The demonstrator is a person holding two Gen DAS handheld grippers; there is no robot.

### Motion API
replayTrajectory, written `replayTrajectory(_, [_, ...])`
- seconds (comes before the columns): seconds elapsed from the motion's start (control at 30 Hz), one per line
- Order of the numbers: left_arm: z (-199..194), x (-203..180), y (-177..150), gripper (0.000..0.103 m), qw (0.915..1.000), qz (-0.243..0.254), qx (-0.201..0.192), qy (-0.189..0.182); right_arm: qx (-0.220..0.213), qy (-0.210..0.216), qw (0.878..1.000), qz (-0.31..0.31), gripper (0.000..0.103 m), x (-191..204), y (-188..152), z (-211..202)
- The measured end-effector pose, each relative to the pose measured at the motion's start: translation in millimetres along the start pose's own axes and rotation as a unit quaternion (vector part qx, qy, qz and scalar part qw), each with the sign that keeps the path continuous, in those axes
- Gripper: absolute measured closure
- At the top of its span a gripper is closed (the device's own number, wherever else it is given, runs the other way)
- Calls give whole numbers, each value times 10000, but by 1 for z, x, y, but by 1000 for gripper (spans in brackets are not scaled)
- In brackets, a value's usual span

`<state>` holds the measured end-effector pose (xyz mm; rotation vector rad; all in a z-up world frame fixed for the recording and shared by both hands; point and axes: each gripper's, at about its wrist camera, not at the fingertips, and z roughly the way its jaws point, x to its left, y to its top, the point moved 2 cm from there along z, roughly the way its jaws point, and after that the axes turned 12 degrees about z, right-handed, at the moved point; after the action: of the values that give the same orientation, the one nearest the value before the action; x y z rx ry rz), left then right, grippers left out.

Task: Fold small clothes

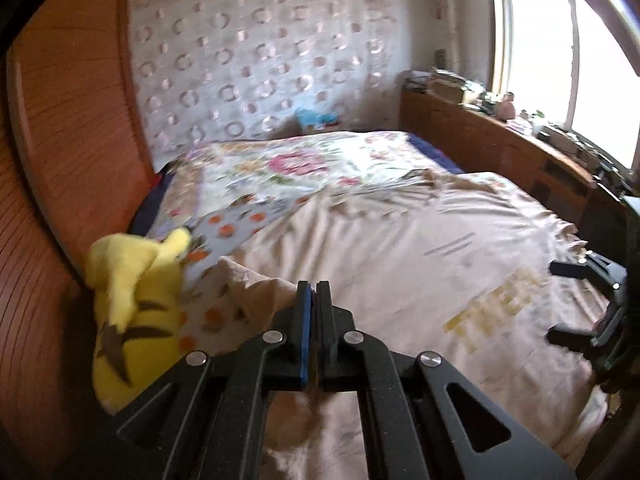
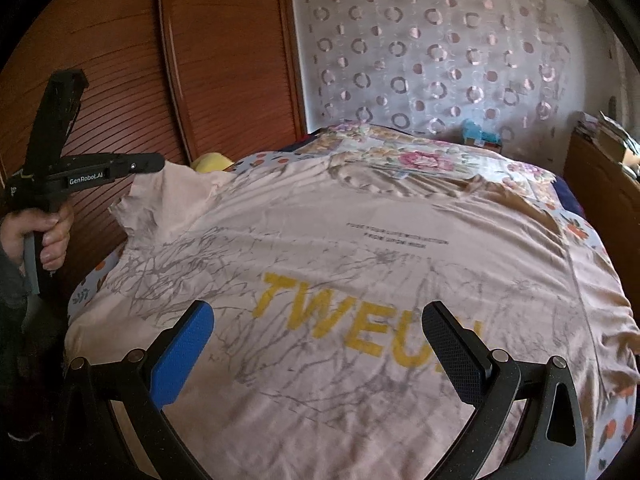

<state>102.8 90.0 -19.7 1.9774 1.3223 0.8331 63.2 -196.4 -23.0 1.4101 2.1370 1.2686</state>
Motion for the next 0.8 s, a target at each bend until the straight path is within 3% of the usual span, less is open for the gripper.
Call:
replayTrajectory(0.13, [-5, -14, 10, 99, 9999, 91, -107, 42, -78, -48, 10000, 33, 0, 5, -8, -2])
replayTrajectory(0.17, [-9, -15, 12, 95, 9998, 107, -129, 87, -78, -47, 10000, 30, 0, 6, -10, -4])
replayTrajectory(0.3, [-28, -13, 5, 65, 9993, 79, -279, 248, -94, -62, 9999, 31, 0, 12, -14, -3])
replayTrajectory(0.43, [-41, -2, -11, 43, 9989, -83, -309, 346, -122, -11, 9999, -20, 0, 20, -12, -1])
replayTrajectory(0.5, [-46, 4, -20, 25, 9984, -167, -314, 429, -153, 42, 9999, -64, 0, 21, -8, -1])
replayTrajectory(0.8, [-65, 25, -68, 22, 9945, -621, -227, 808, -140, 454, 9966, -675, 0, 59, 25, 20])
